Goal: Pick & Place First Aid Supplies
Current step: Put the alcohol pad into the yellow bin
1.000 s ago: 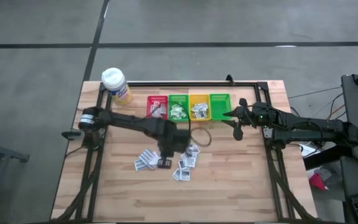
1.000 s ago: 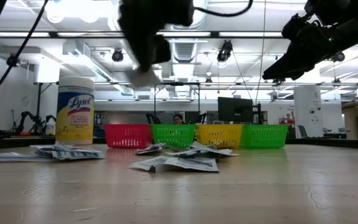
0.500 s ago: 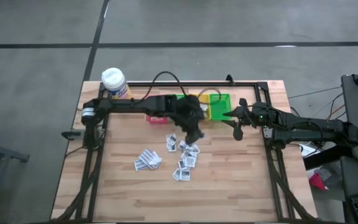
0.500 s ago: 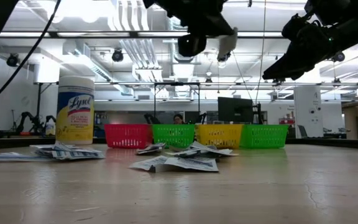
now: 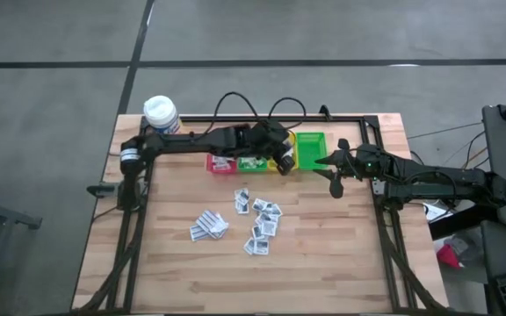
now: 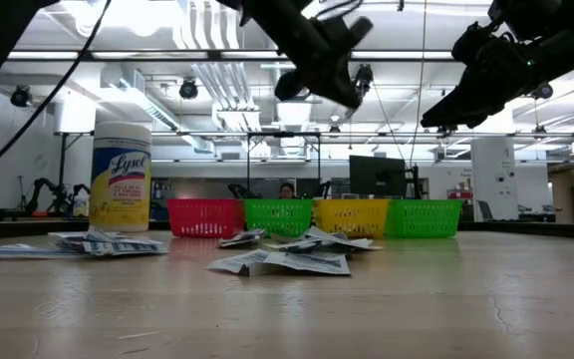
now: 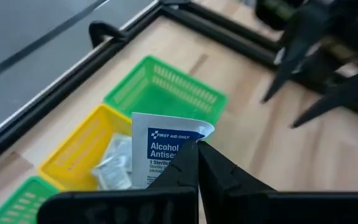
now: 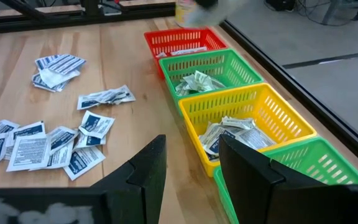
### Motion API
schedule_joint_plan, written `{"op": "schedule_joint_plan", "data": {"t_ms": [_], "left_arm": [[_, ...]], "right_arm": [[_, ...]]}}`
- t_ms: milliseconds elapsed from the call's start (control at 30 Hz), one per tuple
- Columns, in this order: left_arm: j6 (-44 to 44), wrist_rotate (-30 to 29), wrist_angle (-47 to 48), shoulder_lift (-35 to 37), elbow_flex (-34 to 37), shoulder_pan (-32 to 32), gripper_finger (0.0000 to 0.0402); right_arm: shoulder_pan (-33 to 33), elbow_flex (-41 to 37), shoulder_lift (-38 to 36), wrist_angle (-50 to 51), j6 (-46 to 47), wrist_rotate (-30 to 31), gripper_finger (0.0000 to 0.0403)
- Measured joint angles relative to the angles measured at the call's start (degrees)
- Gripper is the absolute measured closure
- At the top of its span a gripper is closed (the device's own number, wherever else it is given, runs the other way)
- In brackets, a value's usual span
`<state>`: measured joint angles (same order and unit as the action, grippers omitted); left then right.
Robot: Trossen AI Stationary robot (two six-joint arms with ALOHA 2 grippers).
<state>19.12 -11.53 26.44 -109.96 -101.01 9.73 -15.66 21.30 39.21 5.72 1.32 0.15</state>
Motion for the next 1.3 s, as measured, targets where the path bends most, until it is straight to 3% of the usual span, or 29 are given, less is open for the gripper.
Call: {"op": "schedule_joint_plan", "data": {"t_ms": [533,700,1300], "left_arm": [[-5.4,-1.1,0.5,-12.4,-3.0,3.7,0.0402],[-4.4,2.2,1.3,-13.7,-3.0,5.5,0.0402],[-2.8,3.2,1.9,-16.7,-2.9,5.8,0.0402]], "right_arm": [[0.0,0.0,0.0,0.0,0.2,0.0,0.0257],[0.0,0.0,0.0,0.0,0.2,0.0,0.0257],[0.0,0.0,0.0,0.0,0.2,0.0,0.0257]]}}
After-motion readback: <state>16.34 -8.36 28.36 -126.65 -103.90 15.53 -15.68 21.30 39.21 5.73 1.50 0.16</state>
